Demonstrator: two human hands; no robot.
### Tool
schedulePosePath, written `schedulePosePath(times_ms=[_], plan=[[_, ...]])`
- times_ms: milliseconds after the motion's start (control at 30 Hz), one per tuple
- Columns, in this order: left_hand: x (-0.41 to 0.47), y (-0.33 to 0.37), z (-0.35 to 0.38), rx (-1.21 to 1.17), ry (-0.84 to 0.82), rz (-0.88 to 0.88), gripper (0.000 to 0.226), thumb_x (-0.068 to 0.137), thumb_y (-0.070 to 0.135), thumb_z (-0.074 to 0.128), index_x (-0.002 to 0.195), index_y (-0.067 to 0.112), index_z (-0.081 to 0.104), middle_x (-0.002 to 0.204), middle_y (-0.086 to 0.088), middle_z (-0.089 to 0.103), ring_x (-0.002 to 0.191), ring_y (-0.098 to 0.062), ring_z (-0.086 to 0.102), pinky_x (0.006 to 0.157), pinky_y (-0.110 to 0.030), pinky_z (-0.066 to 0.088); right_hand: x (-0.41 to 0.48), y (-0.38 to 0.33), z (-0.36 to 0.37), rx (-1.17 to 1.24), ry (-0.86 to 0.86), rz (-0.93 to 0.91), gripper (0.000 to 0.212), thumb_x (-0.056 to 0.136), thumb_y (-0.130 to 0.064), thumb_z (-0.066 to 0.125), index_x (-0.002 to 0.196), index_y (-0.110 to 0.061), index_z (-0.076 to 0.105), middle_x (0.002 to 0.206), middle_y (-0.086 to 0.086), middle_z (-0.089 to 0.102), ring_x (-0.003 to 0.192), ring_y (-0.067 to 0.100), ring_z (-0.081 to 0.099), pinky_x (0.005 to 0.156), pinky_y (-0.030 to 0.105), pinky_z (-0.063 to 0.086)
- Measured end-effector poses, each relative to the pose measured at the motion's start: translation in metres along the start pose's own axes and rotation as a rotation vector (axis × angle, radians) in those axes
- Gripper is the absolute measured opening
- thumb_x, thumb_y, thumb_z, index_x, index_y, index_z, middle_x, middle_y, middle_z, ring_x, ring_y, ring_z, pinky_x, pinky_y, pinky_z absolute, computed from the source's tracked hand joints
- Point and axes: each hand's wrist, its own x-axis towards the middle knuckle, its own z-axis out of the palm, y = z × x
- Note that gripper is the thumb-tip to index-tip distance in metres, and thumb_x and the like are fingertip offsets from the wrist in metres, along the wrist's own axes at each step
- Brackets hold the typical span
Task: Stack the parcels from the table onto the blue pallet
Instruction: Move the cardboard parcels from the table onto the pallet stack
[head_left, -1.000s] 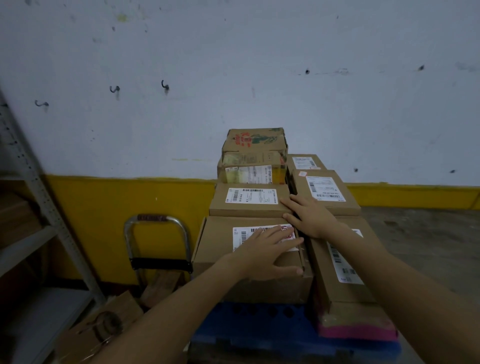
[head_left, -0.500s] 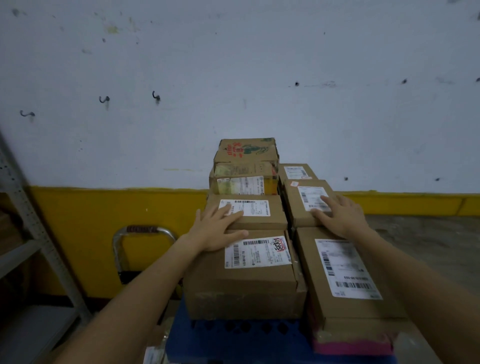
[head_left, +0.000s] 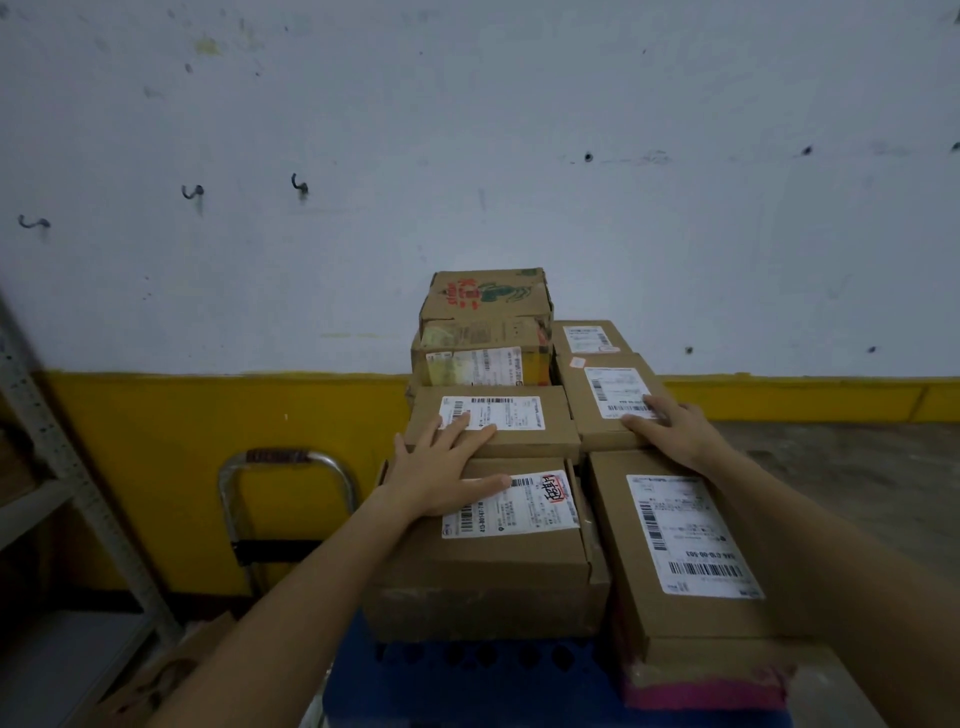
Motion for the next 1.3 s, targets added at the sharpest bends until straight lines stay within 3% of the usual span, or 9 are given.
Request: schedulePosePath(times_ms=[167,333,500,600,800,933,1033,1133,1300], plan=[[0.001,-0.009,-0.007,-0.232,0.177,-0.152,0.075,0.082,0.075,0.028,0.146,0.044,0.006,0.159,0.007,-0.002,0.146,-0.026,-0.005,0.111,-0.061,-0.002,0.007,0.003,-0.009,0.195,0.037,-0.015,0.063,0.09,-0.044,0.054,0.143,-0.017,0.033,0.144,0.014,0.042,0.128,0.032,0.043,0.102,0.042,0.036],[-0.004,-0.029,-0.017,-0.983,0.071,-0.448,0.092,0.085,0.059,0.05,0.15,0.021,-0.002,0.155,-0.01,0.023,0.134,-0.032,0.038,0.102,-0.04,0.04,0.015,0.013,-0.01,0.357,0.037,0.122,0.064,0.09,-0.042,0.054,0.144,-0.016,0.032,0.144,0.014,0.041,0.125,0.032,0.044,0.094,0.039,0.037],[-0.003,-0.024,-0.021,-1.03,0.07,-0.31,0.068,0.092,0.034,0.054,0.147,0.018,0.018,0.143,-0.006,0.042,0.099,-0.013,0.052,0.063,-0.015,0.046,0.022,0.013,-0.005,0.407,0.001,0.147,0.059,0.091,-0.04,0.052,0.142,-0.016,0.034,0.137,0.015,0.048,0.116,0.032,0.05,0.085,0.036,0.04],[-0.002,-0.018,-0.02,-1.062,0.107,-0.263,0.059,0.095,0.025,0.051,0.146,0.019,0.023,0.142,-0.006,0.045,0.103,-0.014,0.049,0.078,-0.022,0.046,0.024,0.013,-0.005,0.4,0.004,0.155,0.058,0.092,-0.04,0.051,0.142,-0.017,0.035,0.137,0.014,0.047,0.115,0.031,0.05,0.085,0.036,0.039],[-0.007,-0.015,-0.023,-0.947,0.118,-0.274,0.068,0.094,0.033,0.051,0.149,0.017,0.014,0.15,-0.007,0.033,0.121,-0.017,0.043,0.088,-0.022,0.037,0.024,0.016,-0.006,0.377,-0.001,0.145,0.064,0.09,-0.046,0.051,0.144,-0.017,0.031,0.141,0.014,0.044,0.119,0.031,0.049,0.09,0.037,0.04],[-0.023,-0.026,-0.019,-0.548,0.127,-0.299,0.089,0.082,0.062,0.052,0.15,0.031,0.004,0.159,-0.005,0.002,0.145,-0.029,0.008,0.114,-0.048,0.018,0.016,0.026,-0.009,0.413,0.007,0.121,0.081,0.083,-0.055,0.057,0.148,-0.025,0.02,0.147,0.012,0.037,0.12,0.031,0.049,0.088,0.037,0.042],[-0.044,-0.008,-0.013,-0.24,0.16,0.033,0.091,0.072,0.08,0.042,0.146,0.043,0.005,0.158,0.009,-0.003,0.145,-0.018,-0.001,0.116,-0.049,0.007,0.006,0.033,-0.01,0.458,-0.031,0.079,0.086,0.078,-0.056,0.063,0.147,-0.031,0.019,0.144,0.009,0.04,0.103,0.023,0.053,0.07,0.03,0.044],[-0.056,0.026,-0.006,-0.147,-0.013,0.35,0.09,0.066,0.087,0.036,0.141,0.055,0.0,0.156,0.02,-0.005,0.143,-0.007,-0.01,0.112,-0.049,-0.006,0.001,0.035,-0.01,0.412,-0.029,0.019,0.088,0.075,-0.055,0.065,0.147,-0.032,0.02,0.145,0.008,0.039,0.113,0.022,0.052,0.084,0.033,0.045],[-0.054,0.05,0.008,-0.042,-0.2,0.371,0.088,0.074,0.076,0.047,0.14,0.055,-0.006,0.156,0.016,-0.013,0.143,-0.015,-0.018,0.108,-0.06,-0.012,-0.004,0.028,-0.006,0.317,-0.052,-0.063,0.087,0.074,-0.051,0.07,0.146,-0.03,0.025,0.14,0.003,0.045,0.1,0.011,0.053,0.075,0.025,0.043]])
